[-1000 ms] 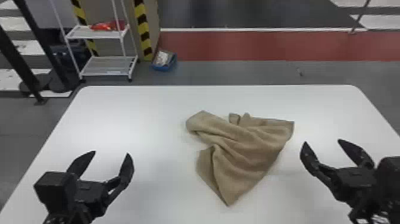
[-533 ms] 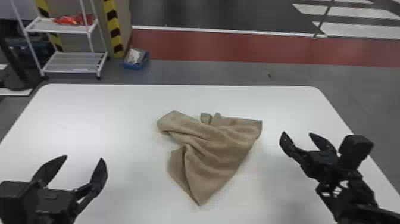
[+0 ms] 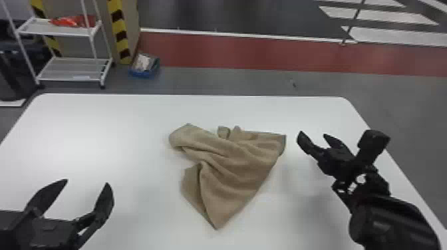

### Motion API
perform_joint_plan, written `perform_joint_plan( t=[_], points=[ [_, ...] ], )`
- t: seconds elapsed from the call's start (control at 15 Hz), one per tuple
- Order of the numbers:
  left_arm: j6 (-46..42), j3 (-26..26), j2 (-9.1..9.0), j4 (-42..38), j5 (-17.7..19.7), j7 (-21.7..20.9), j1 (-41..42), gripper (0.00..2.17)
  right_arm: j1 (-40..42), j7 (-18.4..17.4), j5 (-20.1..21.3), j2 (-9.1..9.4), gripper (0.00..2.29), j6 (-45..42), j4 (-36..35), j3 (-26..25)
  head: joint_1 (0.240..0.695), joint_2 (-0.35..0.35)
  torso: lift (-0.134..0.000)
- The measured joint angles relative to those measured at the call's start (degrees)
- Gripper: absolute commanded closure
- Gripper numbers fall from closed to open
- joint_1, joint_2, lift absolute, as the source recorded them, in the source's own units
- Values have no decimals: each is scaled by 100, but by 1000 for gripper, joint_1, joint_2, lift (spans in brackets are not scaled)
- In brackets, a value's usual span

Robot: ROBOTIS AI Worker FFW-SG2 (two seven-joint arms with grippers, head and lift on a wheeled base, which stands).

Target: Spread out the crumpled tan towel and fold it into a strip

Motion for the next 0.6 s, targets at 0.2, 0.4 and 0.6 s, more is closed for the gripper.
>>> perform_joint_plan(
  t=[0.2, 0.4, 0.6],
  points=[
    [8, 0, 0, -12, -22, 0, 26, 191, -241, 129, 8, 3, 286, -57, 370, 201, 695, -87, -124],
    [8, -8, 0, -16, -36, 0, 28, 191, -354, 183, 104, 5, 286, 4, 466, 407, 695, -58, -124],
    [8, -17, 0, -12, -39, 0, 29, 191, -461, 150, 307, 4, 286, 237, 597, 472, 695, -51, -124]
  ],
)
